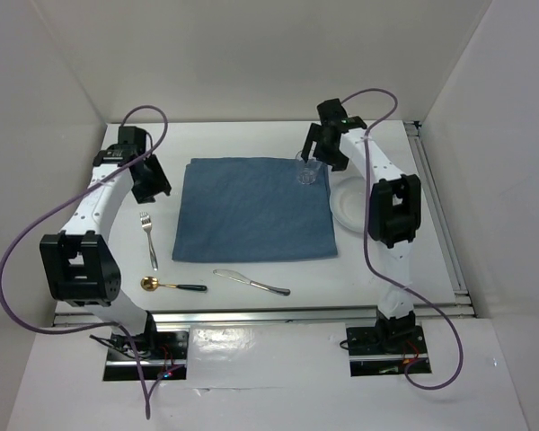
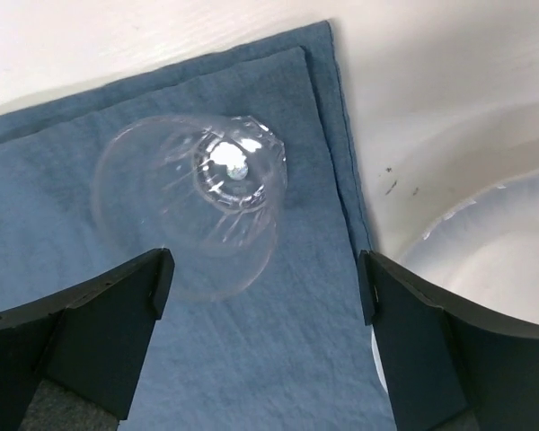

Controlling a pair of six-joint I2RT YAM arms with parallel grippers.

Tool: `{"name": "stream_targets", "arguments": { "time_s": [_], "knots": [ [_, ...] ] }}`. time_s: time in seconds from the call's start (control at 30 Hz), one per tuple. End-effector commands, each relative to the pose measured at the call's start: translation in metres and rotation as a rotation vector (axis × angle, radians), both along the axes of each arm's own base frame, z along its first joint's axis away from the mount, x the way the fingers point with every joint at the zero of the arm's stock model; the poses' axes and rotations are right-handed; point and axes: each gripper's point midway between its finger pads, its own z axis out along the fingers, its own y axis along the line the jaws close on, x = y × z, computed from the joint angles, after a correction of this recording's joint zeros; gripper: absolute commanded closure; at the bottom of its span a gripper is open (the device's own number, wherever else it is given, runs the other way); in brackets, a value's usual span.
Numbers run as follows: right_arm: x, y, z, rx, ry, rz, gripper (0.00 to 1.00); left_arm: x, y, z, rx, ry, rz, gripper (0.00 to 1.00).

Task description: Set the dinner table for one person

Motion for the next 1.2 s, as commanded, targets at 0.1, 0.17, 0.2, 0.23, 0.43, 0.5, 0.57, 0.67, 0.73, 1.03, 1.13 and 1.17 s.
{"name": "stream_targets", "arguments": {
  "time_s": [0.1,0.17,0.2,0.23,0.43,0.5,0.57,0.67,0.73,1.03,1.13,1.17],
  "knots": [
    [-0.042,-0.038,0.149,0.061,-0.311,-0.080,0.03,-0.010,0.000,0.030,-0.012,-0.081,-0.002,0.41],
    [-0.074,-0.063,0.117,0.064,-0.245,-0.125,0.03,-0.012,-0.002,0.026,-0.020,-0.070,-0.007,0.41],
    [-0.084,-0.072,0.114,0.080,-0.253,-0.163,0.03,-0.010,-0.001,0.027,-0.020,-0.079,-0.007,0.41],
    [-0.117,-0.091,0.097,0.091,-0.222,-0.209,0.03,-0.012,-0.002,0.024,-0.020,-0.070,-0.007,0.41],
    [-0.203,-0.134,0.051,0.354,-0.233,-0.424,0.04,-0.008,-0.019,0.017,-0.101,-0.108,-0.073,0.41],
    [-0.225,-0.139,0.021,0.431,-0.198,-0.486,0.04,-0.008,-0.021,0.015,-0.109,-0.108,-0.078,0.41],
    [-0.232,-0.140,0.016,0.496,-0.259,-0.528,0.04,-0.009,-0.026,0.015,-0.112,-0.108,-0.101,0.41],
    [-0.225,-0.135,0.025,0.580,-0.382,-0.529,0.04,-0.012,-0.028,0.010,-0.109,-0.092,-0.096,0.41],
    [-0.226,-0.133,0.009,0.606,-0.378,-0.556,0.04,-0.010,-0.028,0.018,-0.107,-0.135,-0.099,0.41],
    [-0.195,-0.141,-0.031,0.652,-0.328,-0.631,0.11,-0.013,-0.042,0.015,-0.127,-0.124,-0.129,0.41],
    [-0.188,-0.141,-0.046,0.667,-0.300,-0.643,0.18,-0.013,-0.045,0.012,-0.133,-0.114,-0.130,0.41],
    [-0.184,-0.143,-0.052,0.666,-0.287,-0.647,0.18,-0.013,-0.049,0.009,-0.134,-0.104,-0.140,0.41]
  ]
}}
